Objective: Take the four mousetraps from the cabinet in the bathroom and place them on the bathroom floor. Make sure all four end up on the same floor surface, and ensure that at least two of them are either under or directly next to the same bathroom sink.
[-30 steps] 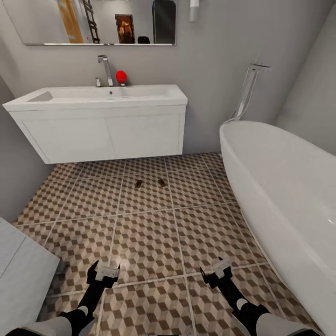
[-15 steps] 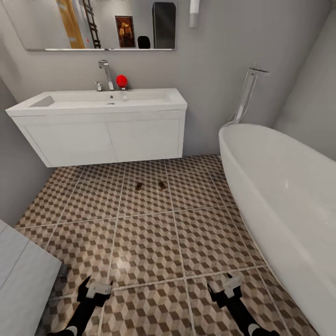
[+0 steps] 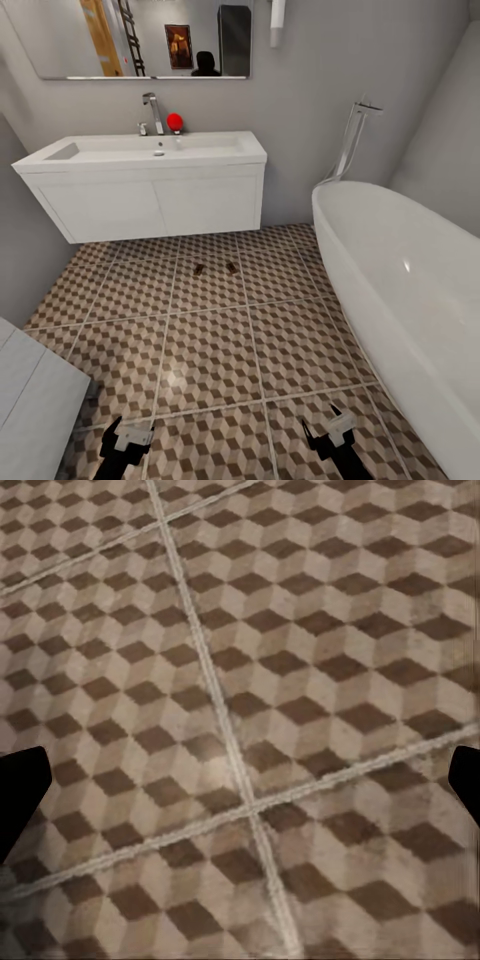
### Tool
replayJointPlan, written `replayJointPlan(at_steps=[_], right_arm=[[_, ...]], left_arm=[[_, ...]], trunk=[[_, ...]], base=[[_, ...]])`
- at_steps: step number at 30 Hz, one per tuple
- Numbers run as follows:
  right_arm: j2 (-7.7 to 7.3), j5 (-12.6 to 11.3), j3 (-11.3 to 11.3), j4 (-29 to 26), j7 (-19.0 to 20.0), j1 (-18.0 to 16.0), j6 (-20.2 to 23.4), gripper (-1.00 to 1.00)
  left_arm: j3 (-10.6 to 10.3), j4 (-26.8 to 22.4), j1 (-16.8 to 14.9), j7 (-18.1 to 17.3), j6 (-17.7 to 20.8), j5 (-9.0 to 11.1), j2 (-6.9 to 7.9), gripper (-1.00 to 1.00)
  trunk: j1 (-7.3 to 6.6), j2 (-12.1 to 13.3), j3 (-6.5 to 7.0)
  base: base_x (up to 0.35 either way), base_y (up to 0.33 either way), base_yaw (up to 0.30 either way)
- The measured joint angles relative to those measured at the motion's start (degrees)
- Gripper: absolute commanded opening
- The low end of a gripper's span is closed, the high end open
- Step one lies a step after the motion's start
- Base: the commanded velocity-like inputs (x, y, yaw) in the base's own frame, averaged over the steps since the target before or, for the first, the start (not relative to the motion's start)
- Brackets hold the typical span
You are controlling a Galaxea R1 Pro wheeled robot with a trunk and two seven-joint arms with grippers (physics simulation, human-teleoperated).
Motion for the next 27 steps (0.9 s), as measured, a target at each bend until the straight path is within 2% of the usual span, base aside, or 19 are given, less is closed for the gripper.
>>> replayJointPlan(at_steps=[10,15,19,24,27], right_arm=[[-0.49,-0.5,-0.1,0.0,-0.1,0.4,-0.2,1.00],[-0.58,-3.0,-0.3,0.0,0.0,0.5,-0.3,1.00],[-0.84,-5.4,-0.5,0.0,0.1,0.5,-0.3,1.00],[-0.94,-6.4,-0.5,0.0,0.2,0.5,-0.3,1.00],[-0.97,-6.7,-0.5,0.0,0.2,0.5,-0.3,1.00]], left_arm=[[0.0,0.0,3.2,-0.1,0.0,0.0,0.01,1.00],[0.0,0.0,3.8,-0.2,-0.8,0.0,-0.01,1.00],[0.0,0.0,4.0,0.0,-3.5,0.0,-0.01,1.00],[0.1,0.0,4.2,0.2,-5.1,0.1,0.00,1.00],[0.1,0.0,4.2,0.3,-5.5,0.8,-0.02,1.00]], trunk=[[-2.20,4.0,1.80],[-3.29,6.0,2.69],[-4.17,7.6,3.41],[-5.27,9.6,4.31],[-5.93,10.8,4.85]], base=[[0.000,0.000,0.000],[0.000,0.000,0.000],[0.000,0.000,0.000],[0.000,0.000,0.000],[0.000,0.000,0.000]])
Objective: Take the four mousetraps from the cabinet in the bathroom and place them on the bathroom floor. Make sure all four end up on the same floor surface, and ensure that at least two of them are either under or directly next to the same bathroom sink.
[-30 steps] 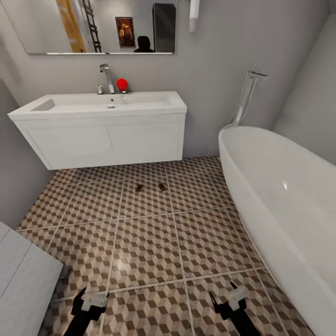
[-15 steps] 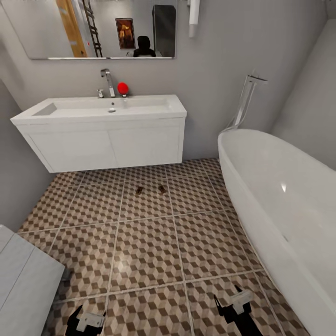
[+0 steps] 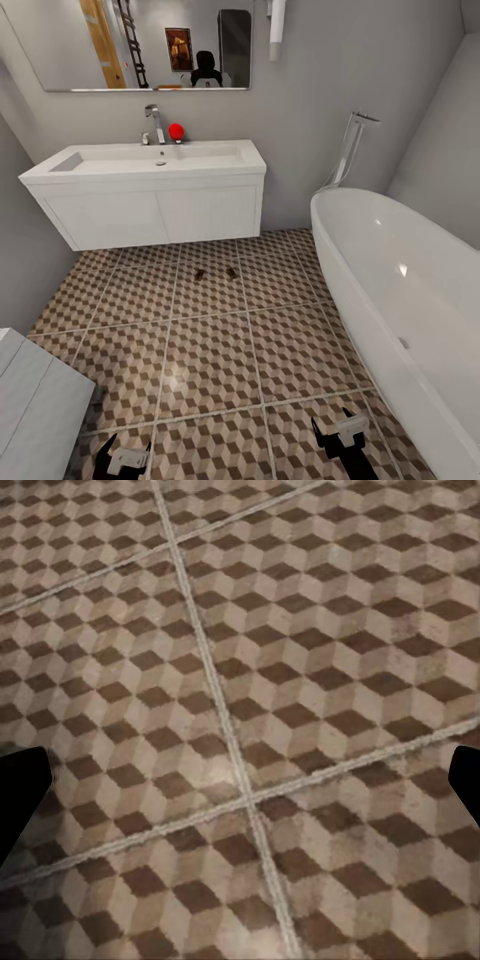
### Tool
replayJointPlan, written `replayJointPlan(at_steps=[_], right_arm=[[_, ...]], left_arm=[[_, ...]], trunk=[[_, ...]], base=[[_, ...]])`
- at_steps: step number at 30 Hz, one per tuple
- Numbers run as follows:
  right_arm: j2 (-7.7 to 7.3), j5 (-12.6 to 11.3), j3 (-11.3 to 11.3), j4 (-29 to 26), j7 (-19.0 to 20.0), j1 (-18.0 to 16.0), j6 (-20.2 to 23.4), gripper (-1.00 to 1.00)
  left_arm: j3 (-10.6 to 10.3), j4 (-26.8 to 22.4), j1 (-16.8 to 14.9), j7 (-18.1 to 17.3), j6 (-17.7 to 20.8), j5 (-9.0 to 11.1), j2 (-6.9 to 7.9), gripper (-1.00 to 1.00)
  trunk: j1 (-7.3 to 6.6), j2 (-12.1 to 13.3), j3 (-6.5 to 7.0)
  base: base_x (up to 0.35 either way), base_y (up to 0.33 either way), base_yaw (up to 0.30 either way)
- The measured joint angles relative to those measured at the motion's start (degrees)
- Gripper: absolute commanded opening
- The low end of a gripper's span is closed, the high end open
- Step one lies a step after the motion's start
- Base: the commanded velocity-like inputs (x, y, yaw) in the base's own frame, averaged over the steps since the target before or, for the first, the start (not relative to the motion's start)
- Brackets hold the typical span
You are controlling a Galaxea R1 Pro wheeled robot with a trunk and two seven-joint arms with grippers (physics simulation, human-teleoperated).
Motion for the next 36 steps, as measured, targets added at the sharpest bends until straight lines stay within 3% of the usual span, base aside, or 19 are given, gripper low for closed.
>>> replayJointPlan(at_steps=[6,11,36], right_arm=[[-0.03,-0.2,0.0,0.0,0.1,0.0,0.0,1.00],[-0.04,-0.2,0.0,0.0,0.1,0.0,0.0,1.00],[0.37,-0.2,0.1,0.1,0.0,0.1,0.5,1.00]], left_arm=[[0.1,0.0,0.0,0.3,-0.3,4.1,-0.01,1.00],[0.1,0.0,0.0,0.4,-0.3,5.5,-0.05,1.00],[0.0,0.0,0.1,0.5,0.1,6.1,-0.36,1.00]], trunk=[[-1.32,2.4,1.08],[-2.42,4.4,1.97],[-7.91,14.4,6.46]], base=[[0.000,0.000,0.000],[0.000,0.000,0.000],[0.000,0.000,0.000]])
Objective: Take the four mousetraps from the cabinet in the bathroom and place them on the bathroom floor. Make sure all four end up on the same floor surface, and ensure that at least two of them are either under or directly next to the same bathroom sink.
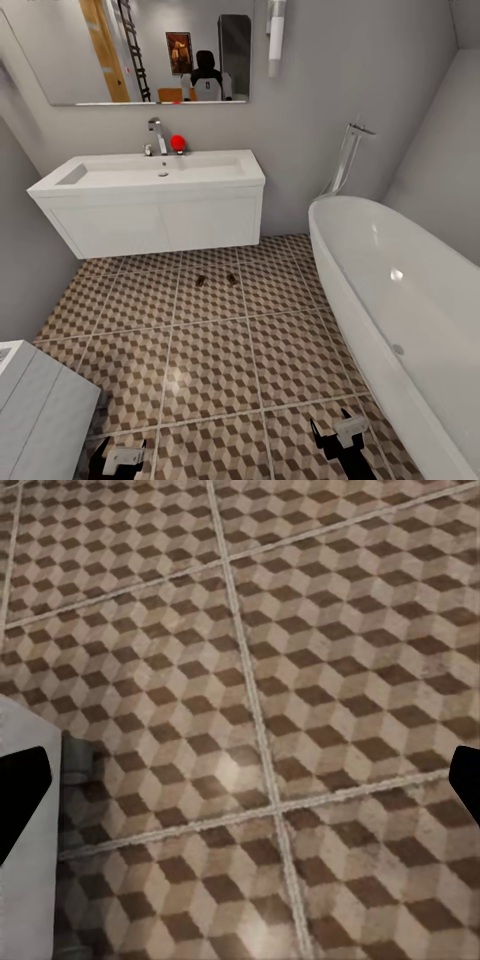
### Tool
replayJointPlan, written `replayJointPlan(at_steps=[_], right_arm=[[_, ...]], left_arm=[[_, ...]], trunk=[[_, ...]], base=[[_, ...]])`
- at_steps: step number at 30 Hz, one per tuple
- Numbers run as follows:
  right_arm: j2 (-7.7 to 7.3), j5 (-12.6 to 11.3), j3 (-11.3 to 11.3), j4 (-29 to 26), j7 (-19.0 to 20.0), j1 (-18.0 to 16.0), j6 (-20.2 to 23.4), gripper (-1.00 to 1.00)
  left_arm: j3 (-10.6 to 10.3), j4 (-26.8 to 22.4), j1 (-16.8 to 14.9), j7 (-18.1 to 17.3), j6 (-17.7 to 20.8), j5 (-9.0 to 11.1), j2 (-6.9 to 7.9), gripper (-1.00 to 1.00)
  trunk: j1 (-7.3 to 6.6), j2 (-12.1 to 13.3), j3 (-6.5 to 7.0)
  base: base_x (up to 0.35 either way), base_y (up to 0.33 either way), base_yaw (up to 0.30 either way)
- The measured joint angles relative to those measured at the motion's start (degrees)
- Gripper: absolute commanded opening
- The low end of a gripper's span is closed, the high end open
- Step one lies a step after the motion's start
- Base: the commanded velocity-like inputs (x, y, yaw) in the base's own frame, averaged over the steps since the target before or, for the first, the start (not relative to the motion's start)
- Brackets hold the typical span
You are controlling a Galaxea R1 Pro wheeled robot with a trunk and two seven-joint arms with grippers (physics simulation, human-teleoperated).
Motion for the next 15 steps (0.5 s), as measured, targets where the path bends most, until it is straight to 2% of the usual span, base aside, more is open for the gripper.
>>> replayJointPlan(at_steps=[15], right_arm=[[0.11,0.1,0.0,0.0,0.0,0.0,0.4,1.00]], left_arm=[[0.0,0.0,0.0,0.0,1.2,0.0,-0.13,1.00]], trunk=[[-3.30,6.0,2.69]], base=[[0.000,0.000,0.000]])
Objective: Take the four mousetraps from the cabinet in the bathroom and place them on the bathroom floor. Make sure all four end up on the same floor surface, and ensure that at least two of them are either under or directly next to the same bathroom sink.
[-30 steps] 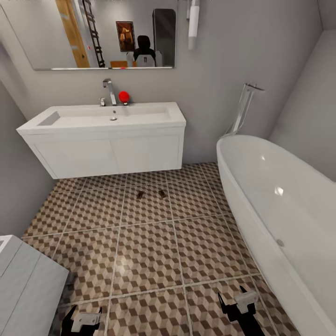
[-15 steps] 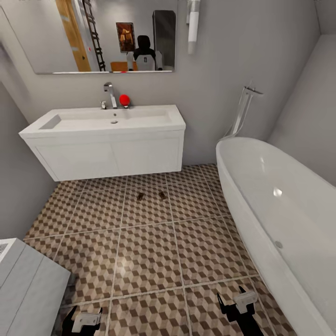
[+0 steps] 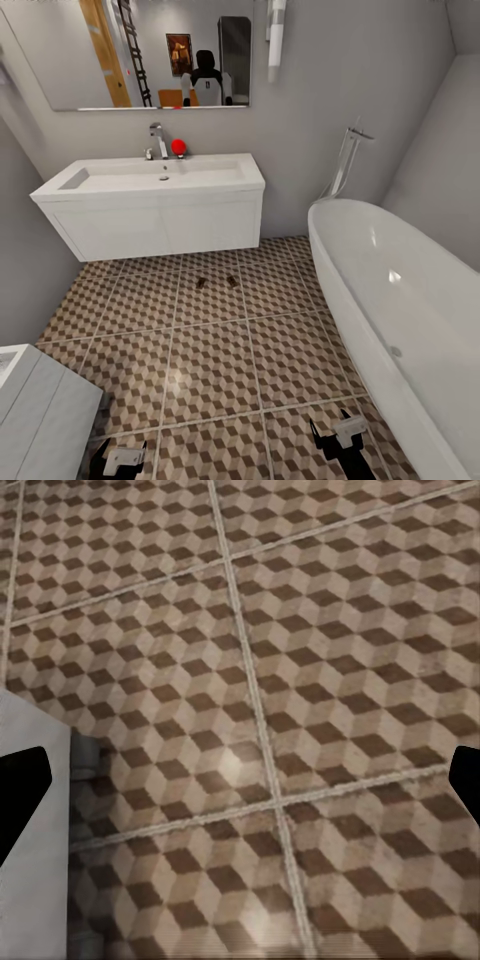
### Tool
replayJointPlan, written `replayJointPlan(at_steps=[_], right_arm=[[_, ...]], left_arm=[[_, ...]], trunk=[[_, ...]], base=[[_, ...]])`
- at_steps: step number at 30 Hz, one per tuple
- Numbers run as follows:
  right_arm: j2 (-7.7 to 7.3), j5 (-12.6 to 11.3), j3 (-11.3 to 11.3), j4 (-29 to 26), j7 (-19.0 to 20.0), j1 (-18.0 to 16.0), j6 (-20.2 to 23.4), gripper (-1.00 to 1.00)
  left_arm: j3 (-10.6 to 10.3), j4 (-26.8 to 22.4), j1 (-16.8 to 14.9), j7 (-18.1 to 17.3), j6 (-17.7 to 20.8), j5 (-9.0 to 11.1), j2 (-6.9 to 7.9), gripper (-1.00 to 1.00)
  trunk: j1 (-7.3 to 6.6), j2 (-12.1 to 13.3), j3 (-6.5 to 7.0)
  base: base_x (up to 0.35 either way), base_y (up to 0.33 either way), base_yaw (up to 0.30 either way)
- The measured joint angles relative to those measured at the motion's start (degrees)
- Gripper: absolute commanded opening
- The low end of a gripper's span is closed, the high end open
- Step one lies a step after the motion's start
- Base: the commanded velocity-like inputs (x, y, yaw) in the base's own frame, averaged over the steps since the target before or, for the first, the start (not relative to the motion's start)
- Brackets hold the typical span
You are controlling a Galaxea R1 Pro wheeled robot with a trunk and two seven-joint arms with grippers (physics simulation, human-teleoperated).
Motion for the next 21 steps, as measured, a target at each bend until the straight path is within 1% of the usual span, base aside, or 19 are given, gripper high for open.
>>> replayJointPlan(at_steps=[9,21], right_arm=[[0.09,0.0,0.0,0.0,0.0,0.0,0.0,1.00],[0.10,0.0,0.0,0.0,0.0,0.0,0.0,1.00]], left_arm=[[0.0,0.0,0.0,0.0,0.4,0.0,-0.39,1.00],[0.0,0.0,0.0,0.0,0.5,0.0,-0.46,1.00]], trunk=[[-1.98,3.6,1.62],[-4.61,8.4,3.77]], base=[[0.000,0.000,0.000],[0.000,0.000,0.000]])
